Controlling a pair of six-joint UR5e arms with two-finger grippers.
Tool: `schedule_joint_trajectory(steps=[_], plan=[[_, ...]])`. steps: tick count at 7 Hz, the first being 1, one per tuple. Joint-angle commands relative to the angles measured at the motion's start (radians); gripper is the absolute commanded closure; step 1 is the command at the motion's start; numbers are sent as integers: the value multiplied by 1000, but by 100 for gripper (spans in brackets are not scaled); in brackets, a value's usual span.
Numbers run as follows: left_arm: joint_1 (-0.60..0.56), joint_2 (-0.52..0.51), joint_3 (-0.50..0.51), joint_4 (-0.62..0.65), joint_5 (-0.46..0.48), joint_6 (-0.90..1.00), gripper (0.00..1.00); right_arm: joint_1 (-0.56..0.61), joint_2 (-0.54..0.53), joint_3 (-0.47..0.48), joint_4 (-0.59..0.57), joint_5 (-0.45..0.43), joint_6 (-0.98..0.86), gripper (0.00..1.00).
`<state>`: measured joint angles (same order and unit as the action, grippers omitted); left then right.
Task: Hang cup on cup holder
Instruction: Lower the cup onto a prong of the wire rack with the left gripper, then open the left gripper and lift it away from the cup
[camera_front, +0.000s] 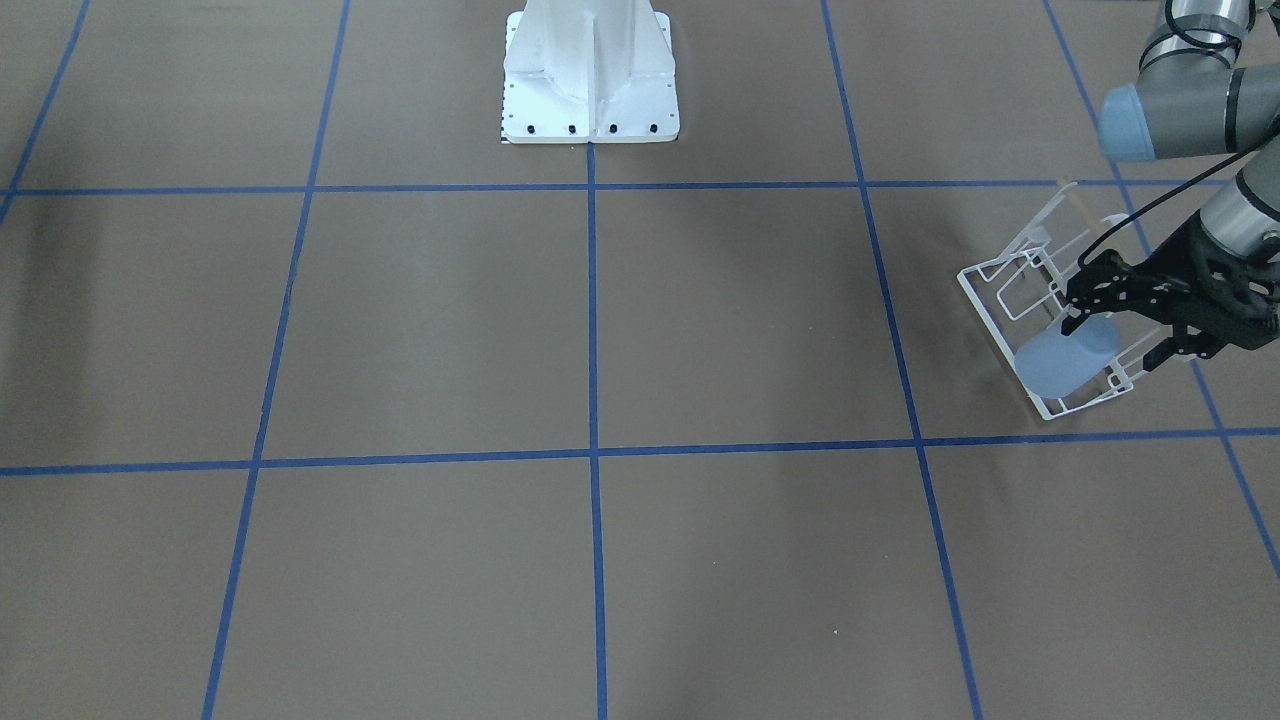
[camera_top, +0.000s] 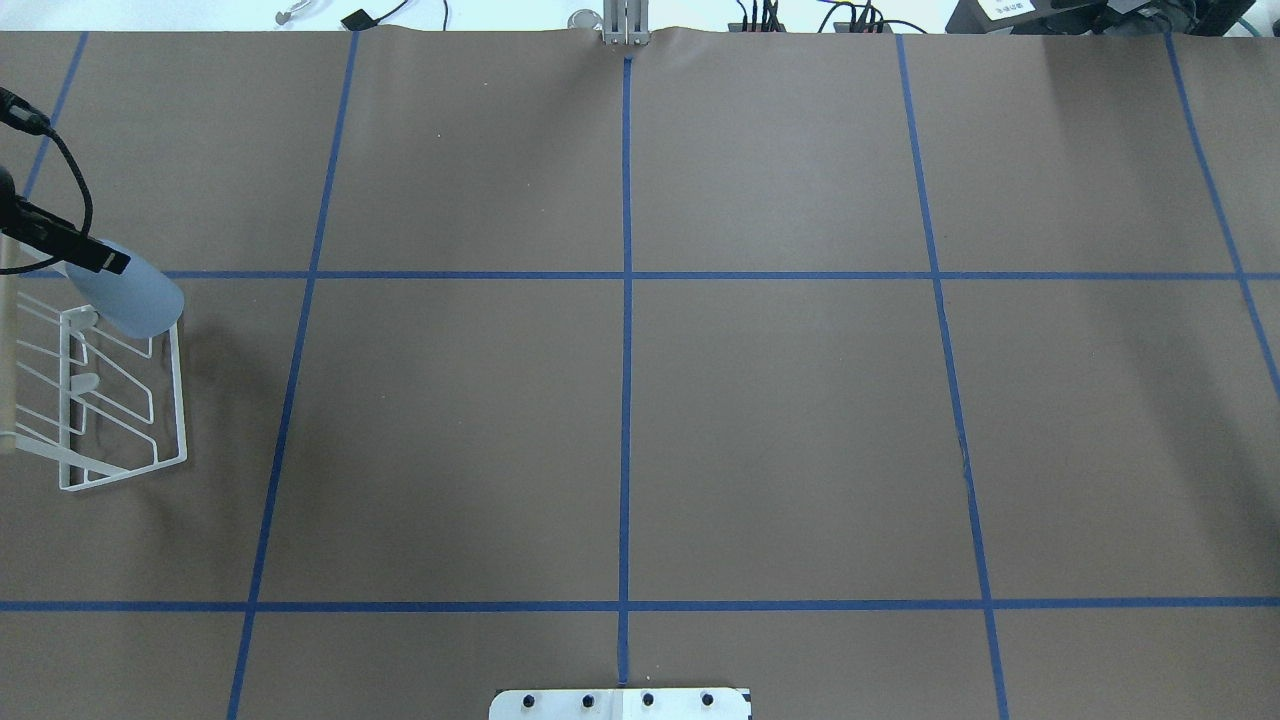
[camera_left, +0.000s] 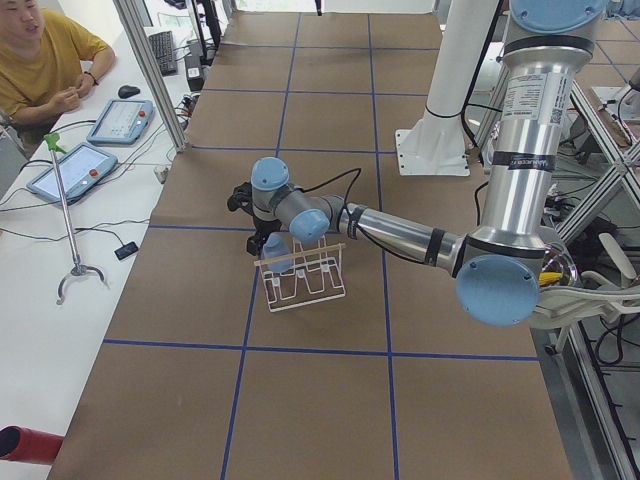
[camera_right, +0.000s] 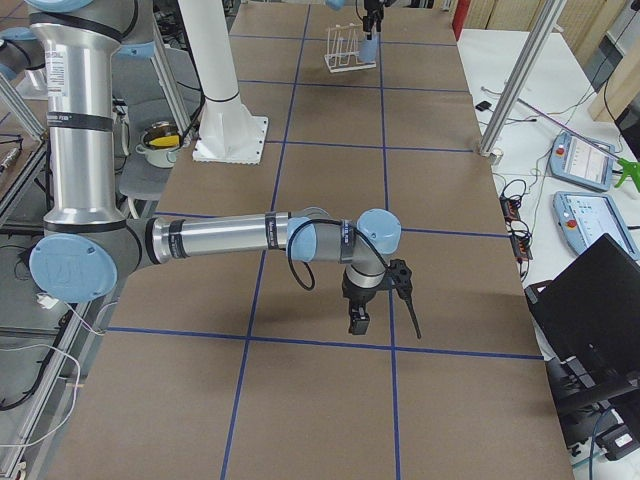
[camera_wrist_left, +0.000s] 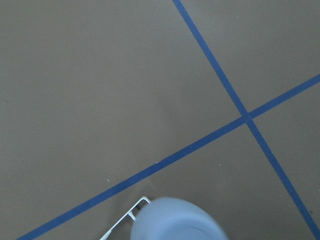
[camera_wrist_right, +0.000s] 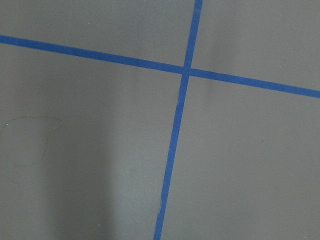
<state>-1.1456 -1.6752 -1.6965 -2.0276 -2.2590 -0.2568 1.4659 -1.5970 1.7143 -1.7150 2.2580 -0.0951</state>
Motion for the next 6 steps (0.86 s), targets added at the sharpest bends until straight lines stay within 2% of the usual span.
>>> schedule_joint_trajectory(steps=[1, 2, 4, 6], plan=[[-2, -7, -24, 1, -10, -1, 2, 1, 0, 1, 0, 0, 0, 0], [-9, -14, -63, 33, -22, -2, 1, 1, 0, 2, 0, 0, 0, 0], [-98, -31, -104, 140, -30, 52, 1, 1, 0, 1, 0, -2, -2, 0], [-263, -69, -103, 388, -43, 364, 1, 1, -3, -4, 0, -3, -8, 0]])
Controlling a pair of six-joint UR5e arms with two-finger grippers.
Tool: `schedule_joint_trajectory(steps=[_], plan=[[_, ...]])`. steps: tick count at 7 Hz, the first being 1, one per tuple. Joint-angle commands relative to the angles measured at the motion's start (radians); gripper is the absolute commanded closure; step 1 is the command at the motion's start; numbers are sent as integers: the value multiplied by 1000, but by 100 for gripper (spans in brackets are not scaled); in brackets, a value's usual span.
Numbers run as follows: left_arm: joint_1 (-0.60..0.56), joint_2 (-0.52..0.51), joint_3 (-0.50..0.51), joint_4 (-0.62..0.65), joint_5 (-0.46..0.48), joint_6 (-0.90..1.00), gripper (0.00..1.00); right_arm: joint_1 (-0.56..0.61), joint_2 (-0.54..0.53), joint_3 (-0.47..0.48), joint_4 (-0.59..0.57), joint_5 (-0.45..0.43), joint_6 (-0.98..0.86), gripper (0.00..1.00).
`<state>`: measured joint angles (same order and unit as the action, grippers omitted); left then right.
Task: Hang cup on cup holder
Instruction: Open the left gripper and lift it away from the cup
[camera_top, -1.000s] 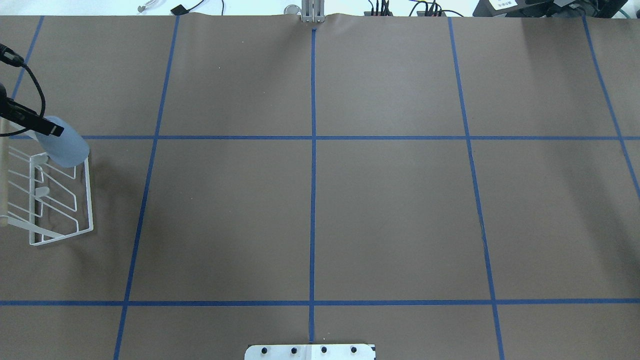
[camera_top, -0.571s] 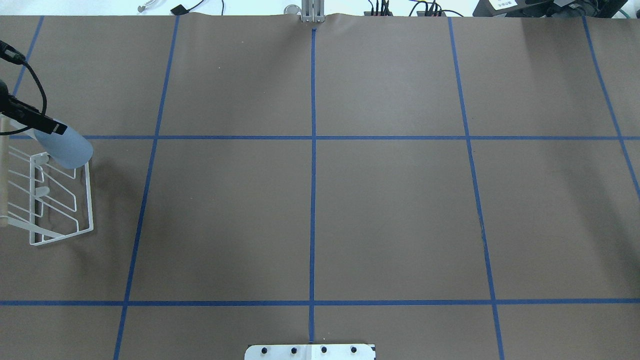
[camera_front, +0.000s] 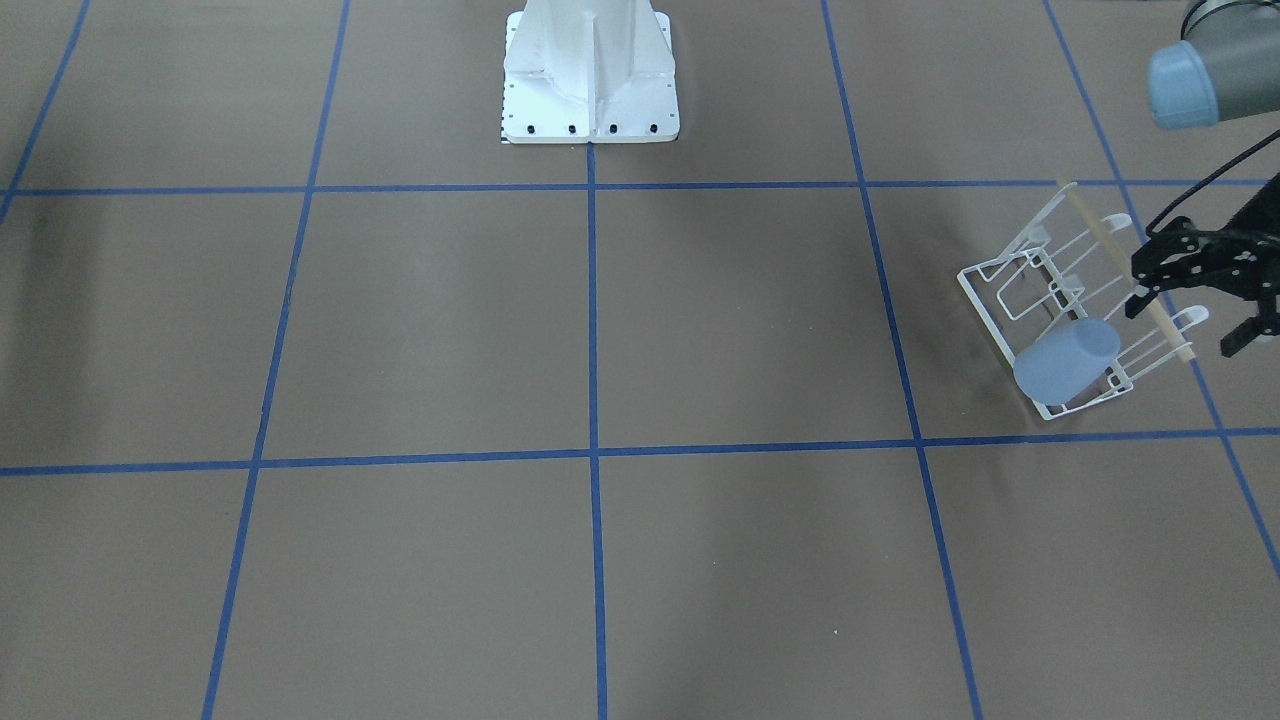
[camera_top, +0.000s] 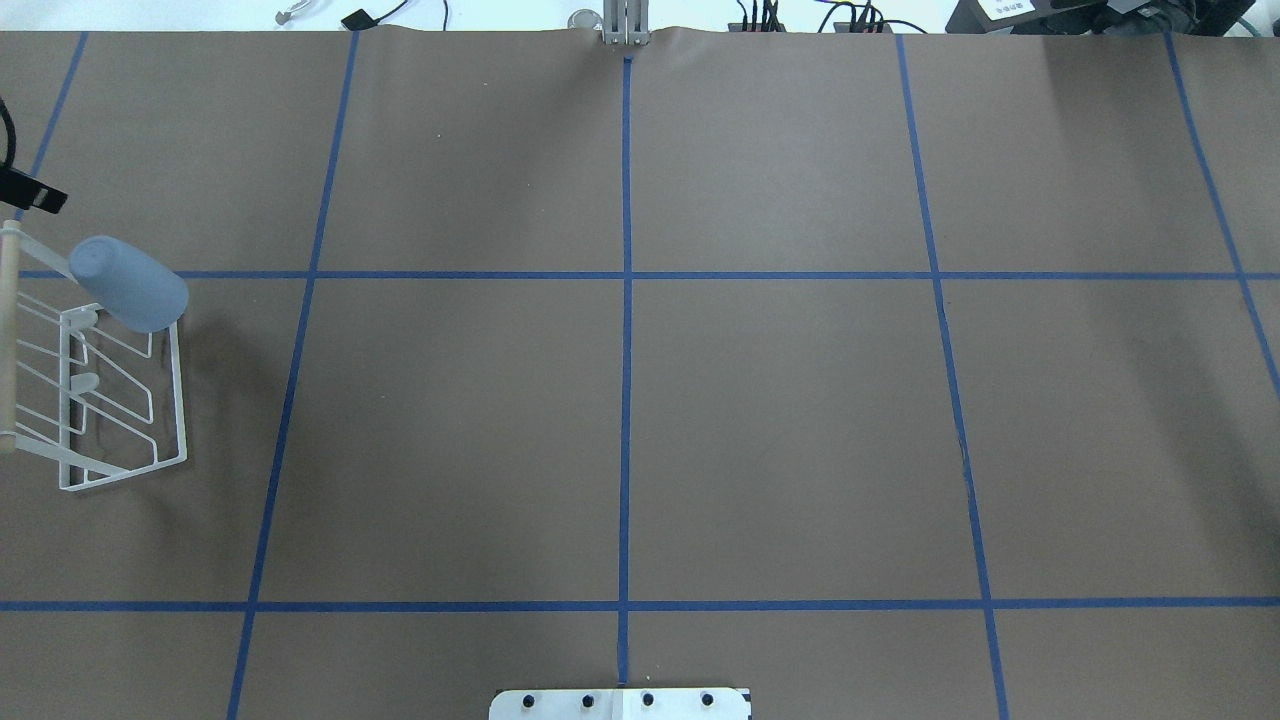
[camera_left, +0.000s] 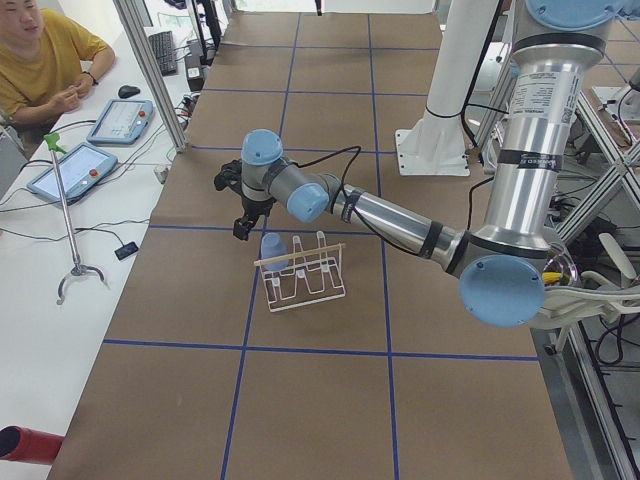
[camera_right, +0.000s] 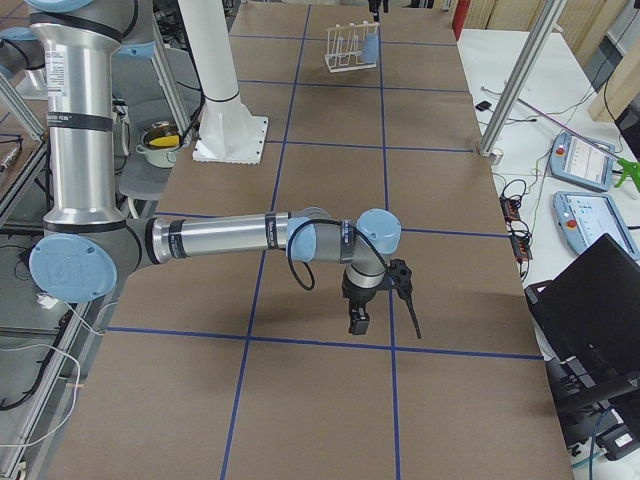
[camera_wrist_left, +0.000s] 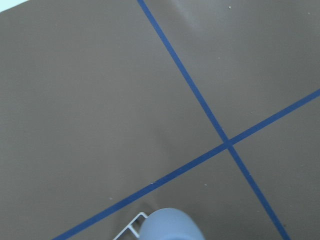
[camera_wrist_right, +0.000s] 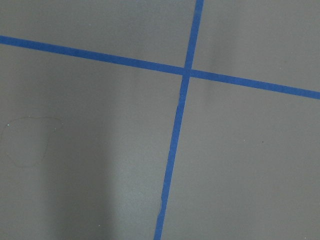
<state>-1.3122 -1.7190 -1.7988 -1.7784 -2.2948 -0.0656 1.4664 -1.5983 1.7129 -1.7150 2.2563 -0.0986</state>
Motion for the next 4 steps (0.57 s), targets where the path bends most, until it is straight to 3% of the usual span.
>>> schedule_joint_trajectory(steps=[1, 4], plan=[[-163, -24, 7, 219, -8, 285, 1, 3, -9, -4, 0, -9, -10, 0], [-232, 87, 105, 203, 0, 299, 1, 125, -46, 0, 0, -9, -15, 0]])
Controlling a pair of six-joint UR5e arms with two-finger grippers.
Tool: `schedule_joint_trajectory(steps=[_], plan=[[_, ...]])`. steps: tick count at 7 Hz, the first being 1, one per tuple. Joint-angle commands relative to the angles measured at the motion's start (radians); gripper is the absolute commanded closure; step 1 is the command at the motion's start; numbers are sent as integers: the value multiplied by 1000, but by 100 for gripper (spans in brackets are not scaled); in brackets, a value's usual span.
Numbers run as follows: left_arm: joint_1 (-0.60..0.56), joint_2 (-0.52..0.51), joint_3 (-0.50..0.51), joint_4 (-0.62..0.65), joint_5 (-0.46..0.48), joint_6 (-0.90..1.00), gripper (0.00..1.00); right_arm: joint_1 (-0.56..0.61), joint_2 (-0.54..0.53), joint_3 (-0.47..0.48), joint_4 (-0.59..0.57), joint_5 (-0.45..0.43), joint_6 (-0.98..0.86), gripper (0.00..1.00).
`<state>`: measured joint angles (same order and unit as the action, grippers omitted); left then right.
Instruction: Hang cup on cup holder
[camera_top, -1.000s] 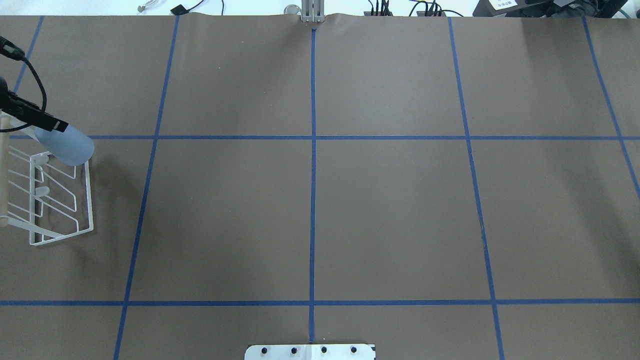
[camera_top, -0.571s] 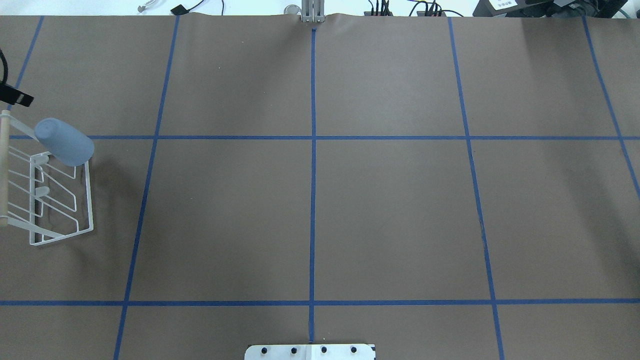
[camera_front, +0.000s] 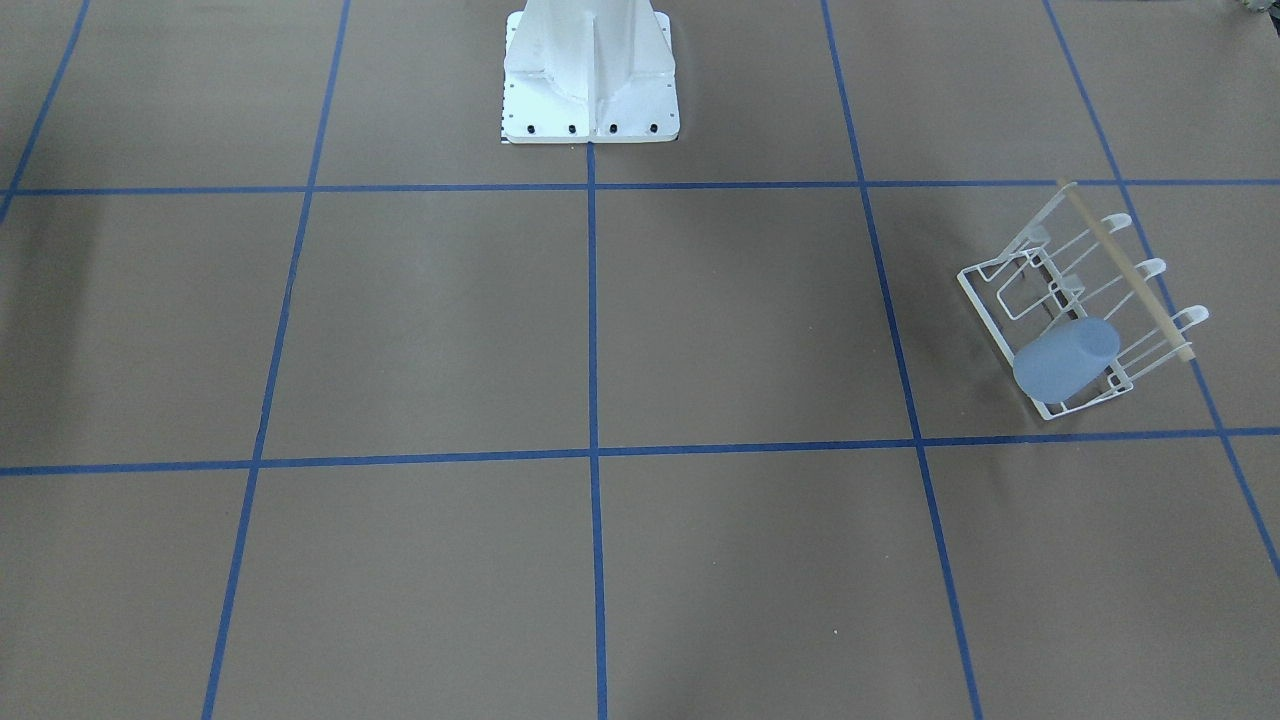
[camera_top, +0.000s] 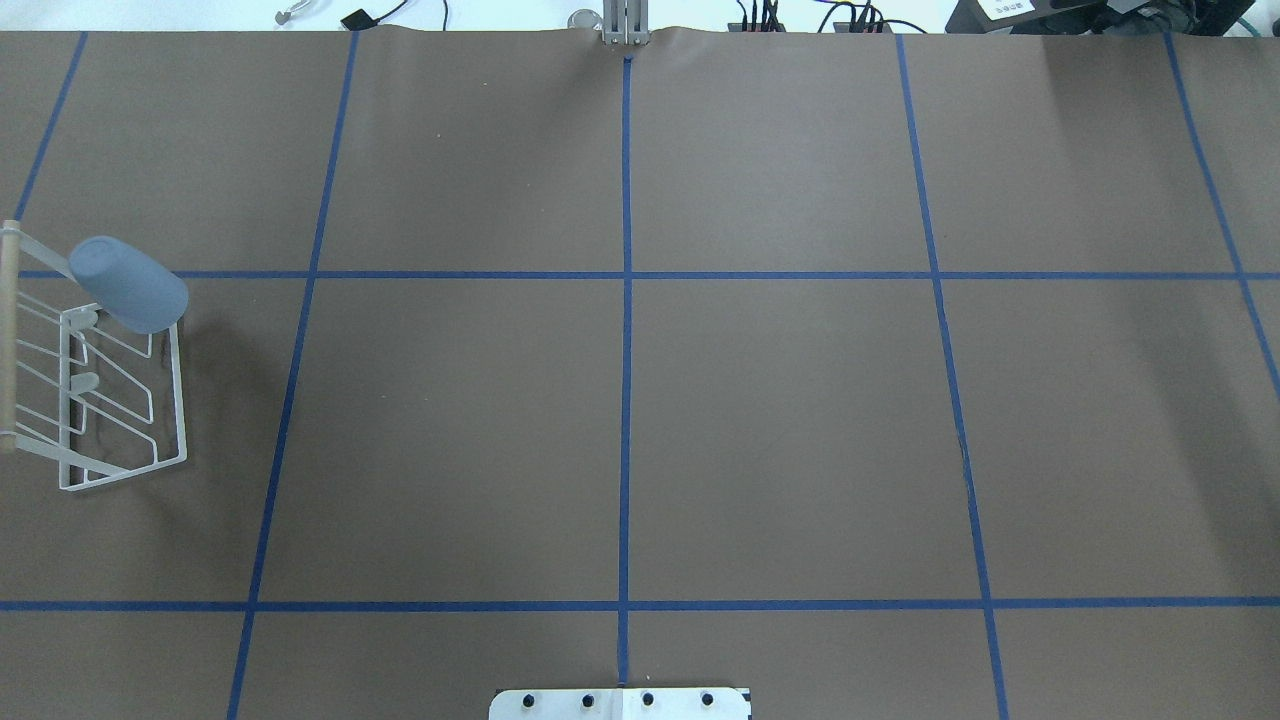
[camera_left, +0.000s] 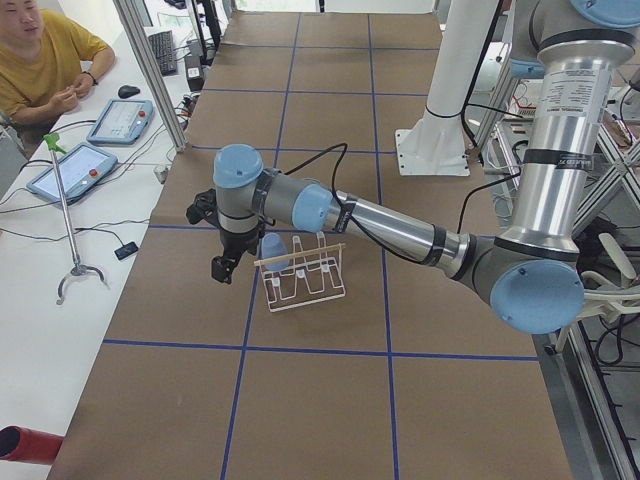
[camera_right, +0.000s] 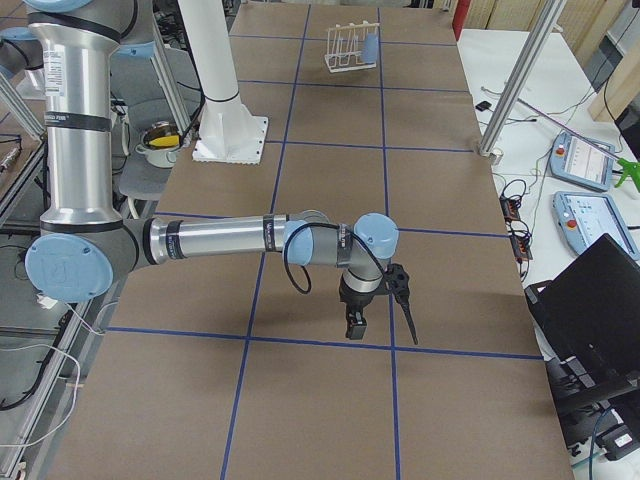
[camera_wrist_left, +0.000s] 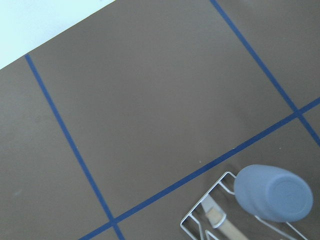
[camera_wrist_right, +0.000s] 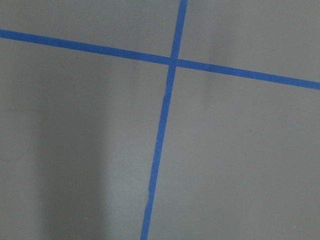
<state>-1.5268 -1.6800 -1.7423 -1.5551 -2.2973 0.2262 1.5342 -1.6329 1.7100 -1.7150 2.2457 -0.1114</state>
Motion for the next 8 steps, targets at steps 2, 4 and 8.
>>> schedule_joint_trajectory(steps=[2, 4, 8], plan=[[-26, 81, 78, -92, -19, -1, 1, 77, -8, 8, 36, 5, 7, 0], [-29, 105, 66, -91, -72, -7, 1, 77, -10, 5, 52, 6, 15, 0], [-32, 126, 87, -236, -63, 2, 1, 75, -8, 3, 52, 9, 15, 0]])
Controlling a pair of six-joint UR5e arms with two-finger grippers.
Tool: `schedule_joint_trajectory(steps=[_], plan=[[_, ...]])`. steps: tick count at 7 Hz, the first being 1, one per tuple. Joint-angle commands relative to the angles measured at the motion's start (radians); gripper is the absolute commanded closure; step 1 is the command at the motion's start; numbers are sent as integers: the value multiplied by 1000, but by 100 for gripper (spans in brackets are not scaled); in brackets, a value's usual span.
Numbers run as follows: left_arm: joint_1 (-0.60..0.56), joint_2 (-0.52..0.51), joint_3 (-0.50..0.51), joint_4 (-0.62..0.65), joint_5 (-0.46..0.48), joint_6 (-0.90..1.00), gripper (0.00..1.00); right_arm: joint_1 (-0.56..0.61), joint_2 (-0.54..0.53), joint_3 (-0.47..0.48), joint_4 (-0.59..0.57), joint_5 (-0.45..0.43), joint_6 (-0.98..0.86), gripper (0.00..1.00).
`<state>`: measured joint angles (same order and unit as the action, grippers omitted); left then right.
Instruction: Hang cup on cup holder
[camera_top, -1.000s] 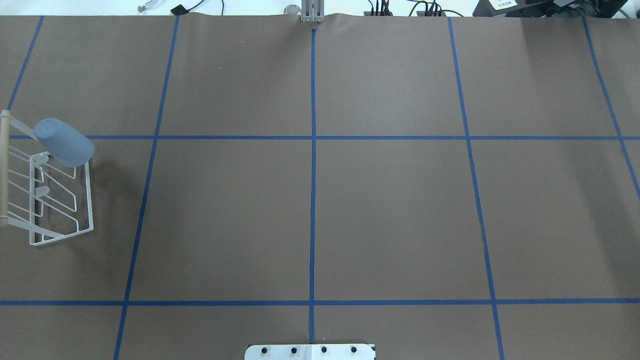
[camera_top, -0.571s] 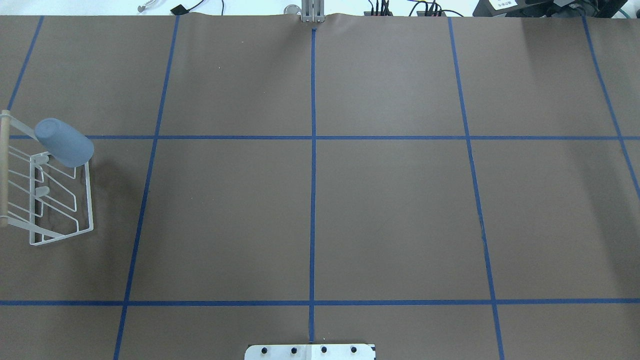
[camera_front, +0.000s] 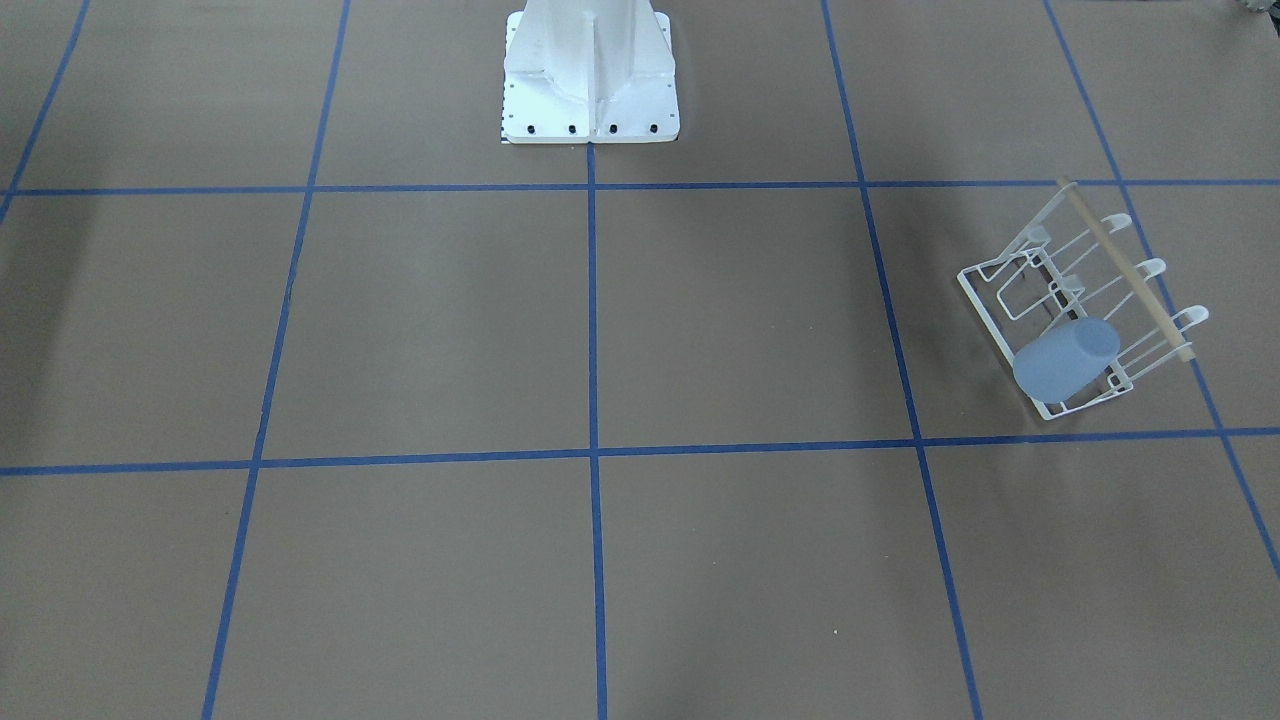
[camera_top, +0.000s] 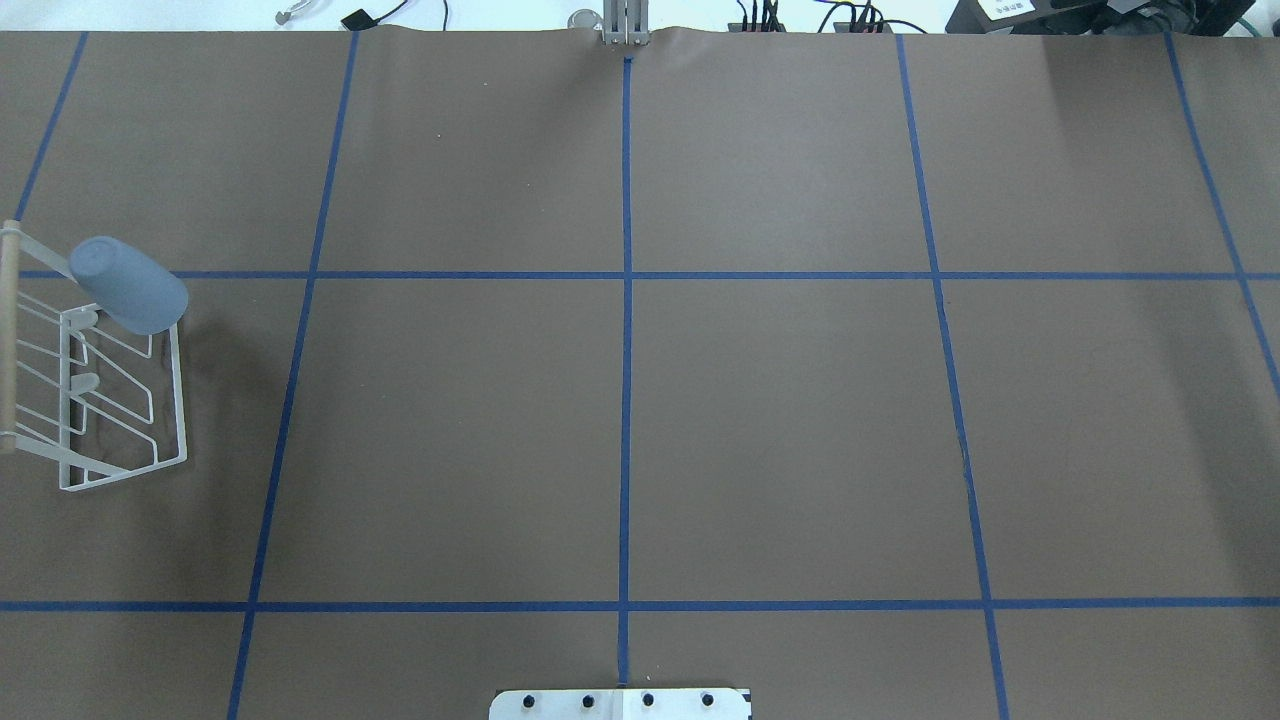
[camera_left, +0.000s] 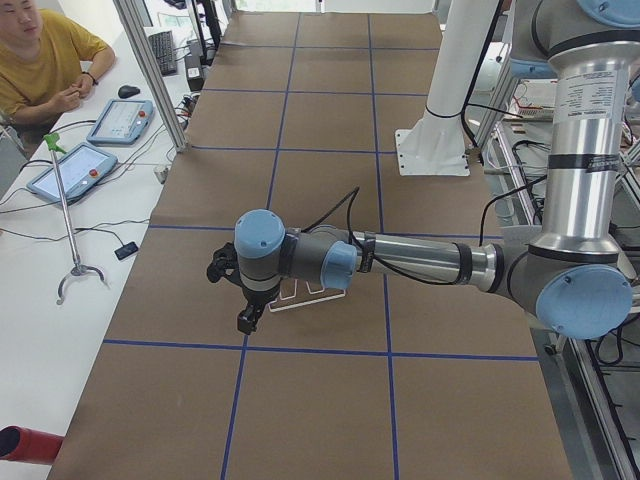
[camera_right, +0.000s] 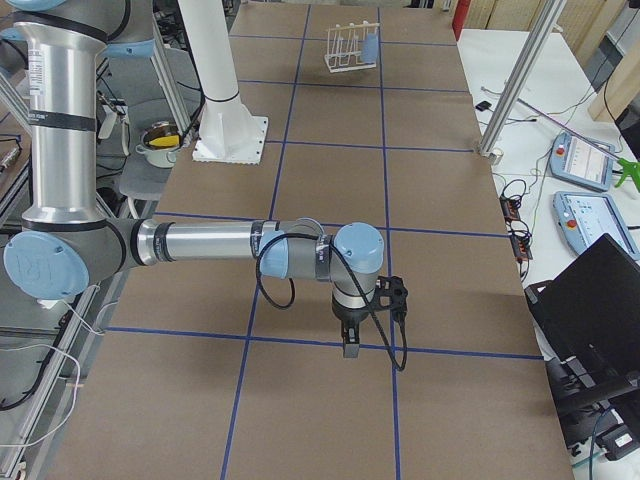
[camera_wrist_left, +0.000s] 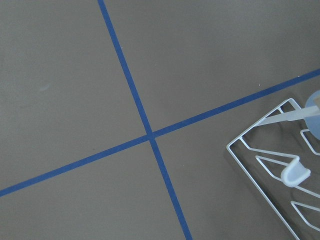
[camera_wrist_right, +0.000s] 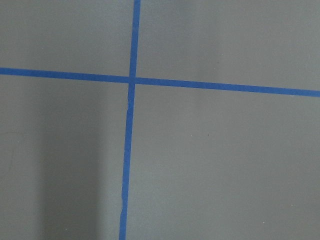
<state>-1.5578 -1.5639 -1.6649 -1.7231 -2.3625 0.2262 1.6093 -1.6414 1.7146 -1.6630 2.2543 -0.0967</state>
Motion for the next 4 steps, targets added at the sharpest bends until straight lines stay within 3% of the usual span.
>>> schedule_joint_trajectory(steps=[1, 4], plan=[[1, 21, 20, -101, 2, 1, 1, 0, -1, -1, 0, 1, 0, 0], [-1, 22, 22, -101, 3, -7, 1, 0, -5, -4, 0, 1, -1, 0]])
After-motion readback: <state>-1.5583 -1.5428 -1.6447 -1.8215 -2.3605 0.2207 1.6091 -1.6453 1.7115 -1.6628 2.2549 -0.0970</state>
